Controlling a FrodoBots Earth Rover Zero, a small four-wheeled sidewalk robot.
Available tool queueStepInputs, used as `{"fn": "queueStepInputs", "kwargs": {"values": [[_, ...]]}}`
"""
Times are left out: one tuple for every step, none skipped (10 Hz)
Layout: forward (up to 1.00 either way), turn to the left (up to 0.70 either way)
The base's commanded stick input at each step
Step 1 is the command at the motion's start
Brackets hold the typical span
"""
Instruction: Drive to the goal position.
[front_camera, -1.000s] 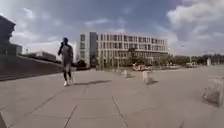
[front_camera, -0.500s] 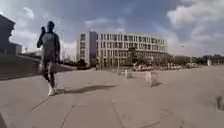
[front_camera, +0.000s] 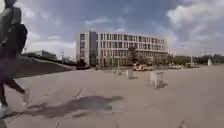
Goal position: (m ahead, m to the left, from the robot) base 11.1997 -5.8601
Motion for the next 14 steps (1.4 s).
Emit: {"fn": "queueStepInputs", "kwargs": {"values": [[0.70, -0.05], [0.70, -0.15], [0.70, -0.27], [0.70, -0.32], [0.70, -0.16], [0.70, -0.01], [0.70, 0.00], [0.70, 0.00], [0.70, 0.00], [0.70, 0.00], [0.70, 0.00], [0.70, 0.00], [0.70, 0.00], [0.70, 0.00]]}}
